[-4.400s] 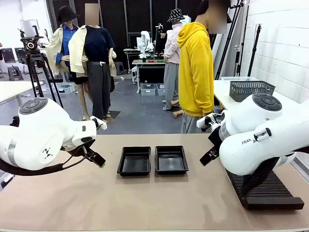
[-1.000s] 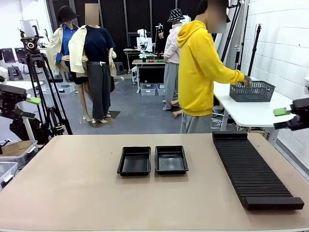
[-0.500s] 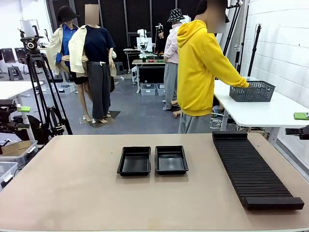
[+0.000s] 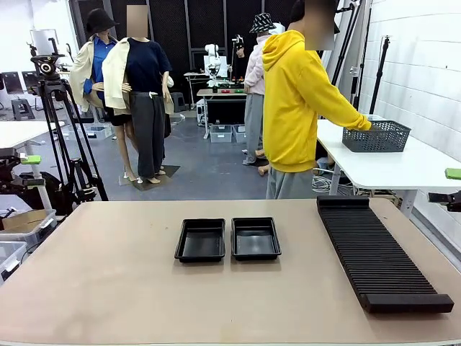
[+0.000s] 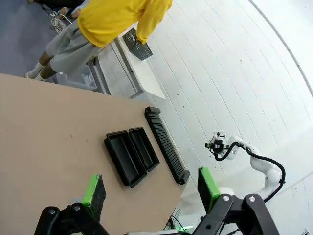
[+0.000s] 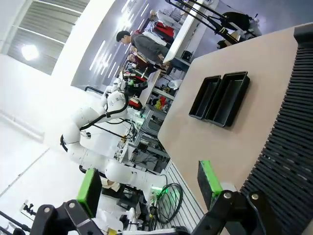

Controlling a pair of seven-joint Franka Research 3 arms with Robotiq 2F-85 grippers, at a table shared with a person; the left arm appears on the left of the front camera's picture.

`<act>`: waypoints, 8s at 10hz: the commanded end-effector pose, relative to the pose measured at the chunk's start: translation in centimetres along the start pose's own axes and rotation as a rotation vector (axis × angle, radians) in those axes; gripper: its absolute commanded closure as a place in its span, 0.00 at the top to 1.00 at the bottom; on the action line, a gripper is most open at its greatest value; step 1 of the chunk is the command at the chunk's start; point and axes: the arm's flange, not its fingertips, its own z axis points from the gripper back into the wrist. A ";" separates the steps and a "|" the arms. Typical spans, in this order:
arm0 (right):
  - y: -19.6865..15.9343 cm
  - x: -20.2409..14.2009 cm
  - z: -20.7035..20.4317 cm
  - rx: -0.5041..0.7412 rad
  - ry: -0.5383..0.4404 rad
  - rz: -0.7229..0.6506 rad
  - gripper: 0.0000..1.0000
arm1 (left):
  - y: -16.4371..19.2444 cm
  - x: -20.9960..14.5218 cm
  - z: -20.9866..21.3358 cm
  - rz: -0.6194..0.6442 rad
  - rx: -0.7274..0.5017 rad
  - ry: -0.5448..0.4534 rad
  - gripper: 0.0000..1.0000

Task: Inspect and transfer BCBs to ESD trays.
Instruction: Pick up the Blank PCB from the PCB Rack and place it in the left ESD tray.

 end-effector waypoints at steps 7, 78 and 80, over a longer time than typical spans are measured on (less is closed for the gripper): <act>-0.1 2.0 -0.3 -0.043 0.087 0.007 1.00 | -0.6 -0.7 0.1 0.051 -0.092 0.155 1.00; 2.9 3.7 -21.3 -0.631 1.178 1.304 1.00 | -0.9 -1.8 -0.5 0.065 -0.117 0.207 1.00; 2.2 4.0 -21.5 -0.704 1.252 1.290 1.00 | -0.9 -1.8 -0.5 0.065 -0.117 0.207 1.00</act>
